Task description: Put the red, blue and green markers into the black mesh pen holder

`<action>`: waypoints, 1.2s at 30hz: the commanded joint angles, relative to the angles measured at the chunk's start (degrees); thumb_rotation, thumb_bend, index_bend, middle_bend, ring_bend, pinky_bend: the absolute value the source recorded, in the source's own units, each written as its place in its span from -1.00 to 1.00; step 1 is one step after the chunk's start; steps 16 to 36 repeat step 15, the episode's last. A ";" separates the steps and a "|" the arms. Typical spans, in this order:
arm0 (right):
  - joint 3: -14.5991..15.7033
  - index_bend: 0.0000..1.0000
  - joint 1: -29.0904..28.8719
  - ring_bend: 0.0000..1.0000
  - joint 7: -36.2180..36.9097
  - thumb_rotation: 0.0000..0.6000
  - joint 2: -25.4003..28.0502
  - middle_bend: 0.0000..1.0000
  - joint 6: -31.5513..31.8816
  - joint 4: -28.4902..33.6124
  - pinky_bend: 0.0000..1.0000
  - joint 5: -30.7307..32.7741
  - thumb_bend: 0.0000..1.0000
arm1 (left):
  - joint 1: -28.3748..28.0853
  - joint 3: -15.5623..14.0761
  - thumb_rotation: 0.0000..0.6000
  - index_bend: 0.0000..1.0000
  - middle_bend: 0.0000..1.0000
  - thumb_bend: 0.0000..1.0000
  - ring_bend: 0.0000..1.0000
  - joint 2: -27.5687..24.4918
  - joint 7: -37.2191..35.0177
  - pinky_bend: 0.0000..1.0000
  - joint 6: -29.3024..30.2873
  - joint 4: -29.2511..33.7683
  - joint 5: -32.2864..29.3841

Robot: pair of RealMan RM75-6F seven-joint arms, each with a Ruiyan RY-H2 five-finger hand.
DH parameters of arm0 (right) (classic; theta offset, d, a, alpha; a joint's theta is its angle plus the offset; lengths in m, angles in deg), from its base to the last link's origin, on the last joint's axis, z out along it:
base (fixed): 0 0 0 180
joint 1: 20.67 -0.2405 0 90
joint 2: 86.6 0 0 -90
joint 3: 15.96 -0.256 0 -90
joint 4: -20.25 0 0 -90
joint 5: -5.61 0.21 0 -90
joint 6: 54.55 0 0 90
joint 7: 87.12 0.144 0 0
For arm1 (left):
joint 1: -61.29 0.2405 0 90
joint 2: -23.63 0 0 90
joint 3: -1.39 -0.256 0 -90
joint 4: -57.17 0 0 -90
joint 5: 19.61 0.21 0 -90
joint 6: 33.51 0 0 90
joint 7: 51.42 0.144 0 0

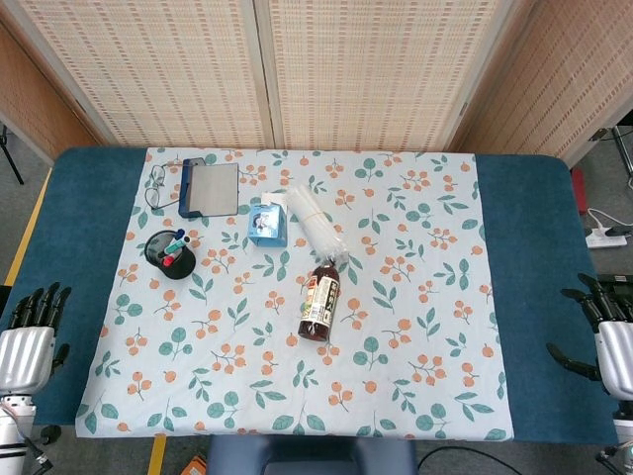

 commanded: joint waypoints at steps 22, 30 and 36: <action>0.36 -0.52 -0.85 -0.55 -2.29 1.00 -0.65 -0.83 -1.24 0.69 -0.68 -0.26 -0.80 | 1.08 2.65 1.00 -0.96 -1.00 -0.43 -1.00 0.15 -1.67 -0.80 -3.05 -0.92 -1.25; 0.36 -0.52 -0.85 -0.55 -2.29 1.00 -0.65 -0.83 -1.24 0.69 -0.68 -0.26 -0.80 | 1.08 2.65 1.00 -0.96 -1.00 -0.43 -1.00 0.15 -1.67 -0.80 -3.05 -0.92 -1.25; 0.36 -0.52 -0.85 -0.55 -2.29 1.00 -0.65 -0.83 -1.24 0.69 -0.68 -0.26 -0.80 | 1.08 2.65 1.00 -0.96 -1.00 -0.43 -1.00 0.15 -1.67 -0.80 -3.05 -0.92 -1.25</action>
